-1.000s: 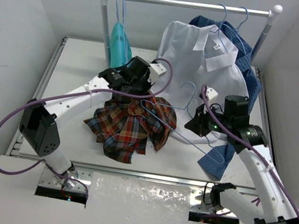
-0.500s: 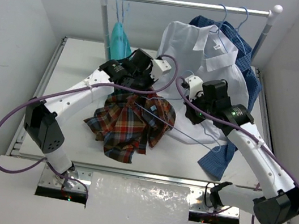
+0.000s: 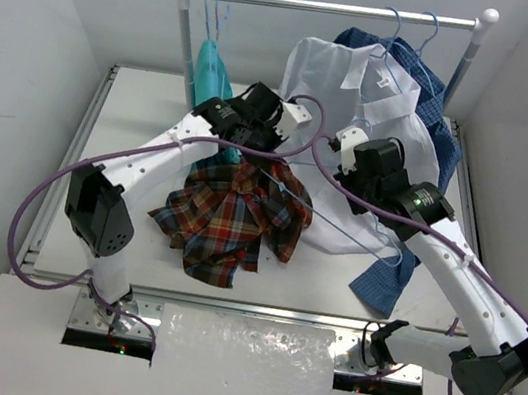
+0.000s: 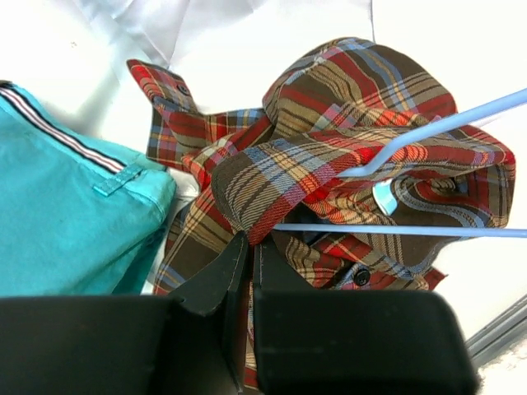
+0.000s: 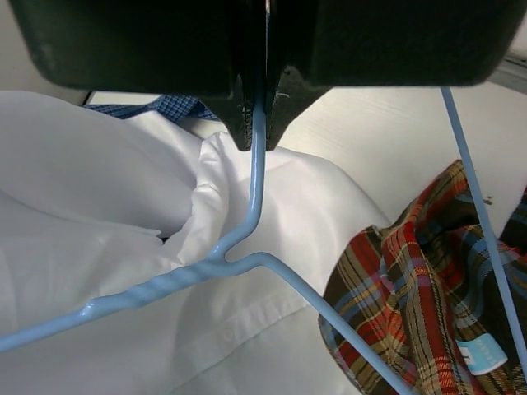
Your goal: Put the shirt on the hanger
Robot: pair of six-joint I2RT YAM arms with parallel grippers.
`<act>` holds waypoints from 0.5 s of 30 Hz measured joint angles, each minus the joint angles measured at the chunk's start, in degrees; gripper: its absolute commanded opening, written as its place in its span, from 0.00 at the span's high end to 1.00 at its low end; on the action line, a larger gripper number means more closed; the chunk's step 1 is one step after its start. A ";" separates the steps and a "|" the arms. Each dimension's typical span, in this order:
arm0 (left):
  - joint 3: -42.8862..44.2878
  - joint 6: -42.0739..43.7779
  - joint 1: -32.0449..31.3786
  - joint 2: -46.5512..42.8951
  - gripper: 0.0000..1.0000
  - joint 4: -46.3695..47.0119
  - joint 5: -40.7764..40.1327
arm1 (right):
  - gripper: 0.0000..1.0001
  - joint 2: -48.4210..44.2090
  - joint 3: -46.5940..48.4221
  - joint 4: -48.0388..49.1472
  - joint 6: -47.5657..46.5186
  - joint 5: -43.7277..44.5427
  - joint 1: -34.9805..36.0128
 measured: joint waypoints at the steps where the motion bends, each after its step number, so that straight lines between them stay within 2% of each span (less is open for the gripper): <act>1: 0.98 -0.33 0.00 0.66 1.00 -0.61 0.24 | 1.00 0.00 0.00 0.00 -0.28 0.52 0.04; 6: 4.33 -0.81 -0.20 2.84 1.00 -1.99 6.56 | 1.00 -0.61 -2.60 3.56 -1.60 1.77 2.12; 9: 4.28 -0.74 -0.26 2.80 1.00 -2.43 13.27 | 1.00 -1.92 -8.90 10.29 -2.43 1.49 4.98; 15: 2.71 -0.20 -0.70 1.92 1.00 -1.46 26.69 | 1.00 -5.77 -22.16 25.03 -3.78 -5.62 5.99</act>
